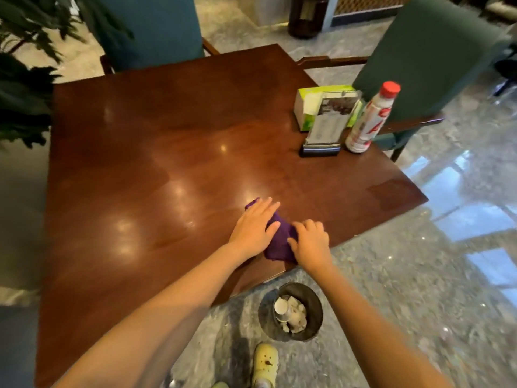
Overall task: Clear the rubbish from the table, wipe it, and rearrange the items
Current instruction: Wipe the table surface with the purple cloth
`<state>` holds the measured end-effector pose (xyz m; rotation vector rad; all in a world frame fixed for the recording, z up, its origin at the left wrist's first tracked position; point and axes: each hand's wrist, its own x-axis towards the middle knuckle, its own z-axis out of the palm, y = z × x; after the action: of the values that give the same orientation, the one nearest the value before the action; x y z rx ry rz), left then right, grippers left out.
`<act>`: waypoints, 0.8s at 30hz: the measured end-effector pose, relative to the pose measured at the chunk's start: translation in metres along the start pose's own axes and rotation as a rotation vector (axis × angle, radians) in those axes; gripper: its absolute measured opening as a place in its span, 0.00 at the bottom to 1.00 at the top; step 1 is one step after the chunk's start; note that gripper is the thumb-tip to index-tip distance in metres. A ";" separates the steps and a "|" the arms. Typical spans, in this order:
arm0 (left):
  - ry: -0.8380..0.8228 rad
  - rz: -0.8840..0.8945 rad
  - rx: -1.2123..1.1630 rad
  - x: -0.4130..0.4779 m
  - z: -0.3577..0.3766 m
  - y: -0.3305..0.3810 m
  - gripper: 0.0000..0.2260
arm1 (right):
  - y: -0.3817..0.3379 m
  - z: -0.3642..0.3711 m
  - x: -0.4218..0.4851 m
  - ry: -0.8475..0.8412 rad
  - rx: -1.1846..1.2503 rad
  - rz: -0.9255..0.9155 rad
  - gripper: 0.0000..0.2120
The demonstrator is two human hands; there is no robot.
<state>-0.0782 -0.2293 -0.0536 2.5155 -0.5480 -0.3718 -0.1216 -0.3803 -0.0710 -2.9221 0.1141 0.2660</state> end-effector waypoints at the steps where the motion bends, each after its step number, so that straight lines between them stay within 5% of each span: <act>1: -0.024 0.033 0.032 0.009 0.002 0.004 0.20 | 0.002 0.000 0.004 0.009 0.013 -0.004 0.21; 4: -0.017 0.028 0.159 0.020 0.003 0.003 0.11 | 0.006 -0.003 0.014 -0.084 0.166 0.025 0.18; 8: 0.046 -0.053 0.195 0.028 -0.003 0.003 0.15 | 0.020 -0.024 0.018 -0.156 0.510 0.048 0.13; 11: 0.059 -0.009 0.002 0.041 -0.017 0.010 0.15 | 0.029 -0.058 0.022 -0.086 0.621 -0.027 0.11; 15: -0.163 0.102 -0.242 0.056 -0.044 0.041 0.16 | 0.046 -0.112 0.034 -0.032 0.658 -0.112 0.10; 24: -0.197 -0.014 -0.511 0.085 -0.060 0.057 0.16 | 0.081 -0.201 0.048 -0.088 0.843 -0.060 0.16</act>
<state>0.0014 -0.2858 0.0148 2.0029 -0.4419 -0.6770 -0.0480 -0.5040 0.0983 -2.0707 0.0940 0.2554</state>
